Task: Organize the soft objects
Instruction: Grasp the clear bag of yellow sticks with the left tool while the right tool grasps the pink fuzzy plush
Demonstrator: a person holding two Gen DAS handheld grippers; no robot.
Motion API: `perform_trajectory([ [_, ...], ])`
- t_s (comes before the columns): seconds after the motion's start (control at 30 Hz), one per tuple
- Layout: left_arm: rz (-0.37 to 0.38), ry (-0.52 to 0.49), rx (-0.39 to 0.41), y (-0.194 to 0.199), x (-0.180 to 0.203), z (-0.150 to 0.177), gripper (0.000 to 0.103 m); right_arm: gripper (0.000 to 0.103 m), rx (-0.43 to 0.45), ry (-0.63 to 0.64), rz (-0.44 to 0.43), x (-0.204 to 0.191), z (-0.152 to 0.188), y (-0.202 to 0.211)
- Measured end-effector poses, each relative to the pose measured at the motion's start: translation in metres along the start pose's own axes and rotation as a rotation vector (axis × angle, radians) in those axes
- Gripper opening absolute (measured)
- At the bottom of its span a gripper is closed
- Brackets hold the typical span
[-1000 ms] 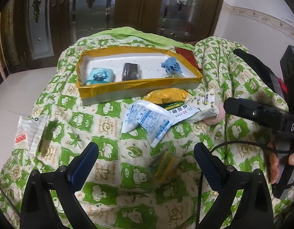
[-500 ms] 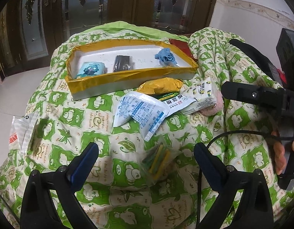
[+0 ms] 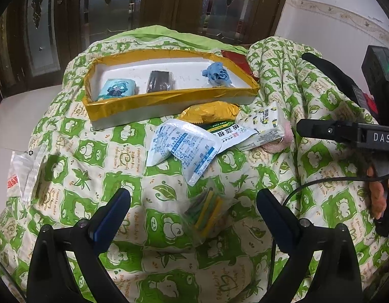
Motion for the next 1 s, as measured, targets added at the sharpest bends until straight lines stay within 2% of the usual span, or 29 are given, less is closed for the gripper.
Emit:
perform_trajectory([
  [0.27,0.007,0.001,-0.025,-0.006,0.000,0.003,0.100,0.075,-0.116,0.111,0.112,-0.004,0.004,-0.031],
  [0.43,0.002,0.000,-0.044,-0.011,0.000,0.007,0.099,0.073,-0.148,0.126,0.152,0.001,0.004,-0.044],
  [0.63,0.005,0.011,-0.095,-0.025,-0.002,0.014,0.087,0.067,-0.160,0.151,0.166,-0.001,0.001,-0.058],
  [0.7,-0.001,0.014,-0.107,-0.028,-0.003,0.016,0.079,0.060,-0.174,0.162,0.174,-0.002,0.000,-0.066],
  [0.77,-0.004,0.014,-0.109,-0.029,-0.004,0.017,0.071,0.045,-0.178,0.161,0.171,-0.003,0.000,-0.069],
  [0.83,0.000,0.011,-0.112,-0.029,-0.004,0.017,0.060,0.041,-0.174,0.149,0.161,-0.002,0.000,-0.069],
  [0.9,0.008,0.004,-0.118,-0.030,-0.002,0.018,0.031,0.040,-0.161,0.136,0.146,-0.002,-0.001,-0.067],
  [0.97,0.016,0.000,-0.117,-0.030,0.000,0.018,0.021,0.038,-0.137,0.124,0.116,-0.003,-0.003,-0.063],
  [1.0,0.020,-0.001,-0.111,-0.028,0.000,0.017,0.020,0.038,-0.128,0.121,0.102,-0.005,-0.004,-0.061],
])
Point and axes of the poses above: each gripper's, at about its wrist camera, not at the fingertips, and y roughly against the way its jaws point, x to its right, z to its underside, the point moved 9 cm from there along -y, roughly the way its jaws point, and after that the axes turned 6 degrees about y, right-handed, at the moved point
